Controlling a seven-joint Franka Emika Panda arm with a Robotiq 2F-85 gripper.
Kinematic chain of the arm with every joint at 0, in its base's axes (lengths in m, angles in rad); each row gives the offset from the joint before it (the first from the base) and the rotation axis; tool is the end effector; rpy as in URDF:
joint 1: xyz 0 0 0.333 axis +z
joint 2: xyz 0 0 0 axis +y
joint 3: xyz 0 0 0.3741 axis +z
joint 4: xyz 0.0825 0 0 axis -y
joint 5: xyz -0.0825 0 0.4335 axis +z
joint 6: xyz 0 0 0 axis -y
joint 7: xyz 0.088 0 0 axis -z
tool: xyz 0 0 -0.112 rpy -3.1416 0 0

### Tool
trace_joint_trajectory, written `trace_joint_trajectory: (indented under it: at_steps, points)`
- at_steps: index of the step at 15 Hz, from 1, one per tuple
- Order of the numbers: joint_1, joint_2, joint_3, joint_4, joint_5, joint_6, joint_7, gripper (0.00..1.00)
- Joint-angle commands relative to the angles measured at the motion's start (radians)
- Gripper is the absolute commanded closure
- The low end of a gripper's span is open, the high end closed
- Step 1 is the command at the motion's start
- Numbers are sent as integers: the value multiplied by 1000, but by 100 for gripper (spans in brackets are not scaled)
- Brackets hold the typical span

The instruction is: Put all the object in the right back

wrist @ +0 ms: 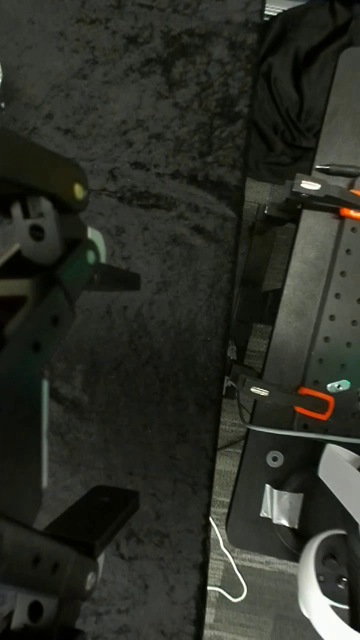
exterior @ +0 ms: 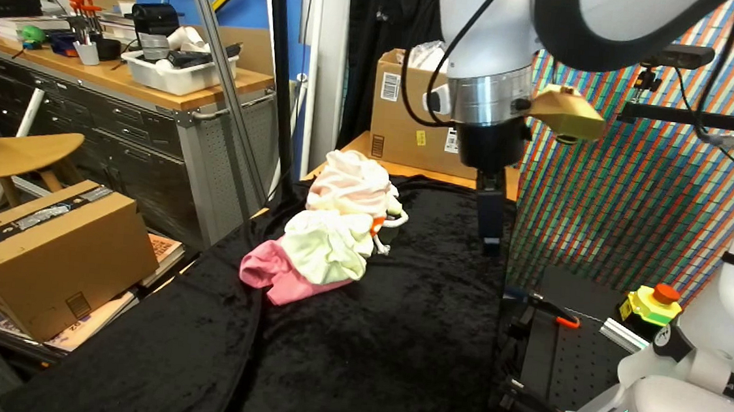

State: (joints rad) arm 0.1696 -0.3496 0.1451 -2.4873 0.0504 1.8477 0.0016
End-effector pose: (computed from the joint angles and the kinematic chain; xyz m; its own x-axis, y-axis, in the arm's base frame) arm 0.3904 0.1320 0.4154 0.9215 0.2600 -0.2884 0.2738 -0.9618 0.0076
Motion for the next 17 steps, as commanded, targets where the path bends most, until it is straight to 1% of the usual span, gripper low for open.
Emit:
trace_joint_trajectory:
  at_steps: [1,4,7,8,11,12,13,15,17]
  points:
    - [33,-253,8,-162,46,-15,2,0]
    - [47,-416,3,-255,43,-1,5,0]
    - [30,-577,-9,-333,-12,29,-17,0]
    - [15,-585,-14,-281,-44,3,-24,0]
    - [-28,-671,-79,-263,-128,36,-75,0]
    - [-46,-701,-118,-261,-154,55,-107,0]
    - [-17,-633,-66,-260,-113,20,-51,0]
    - [-44,-680,-108,-259,-137,29,-90,0]
    - [-48,-696,-118,-259,-138,29,-99,0]
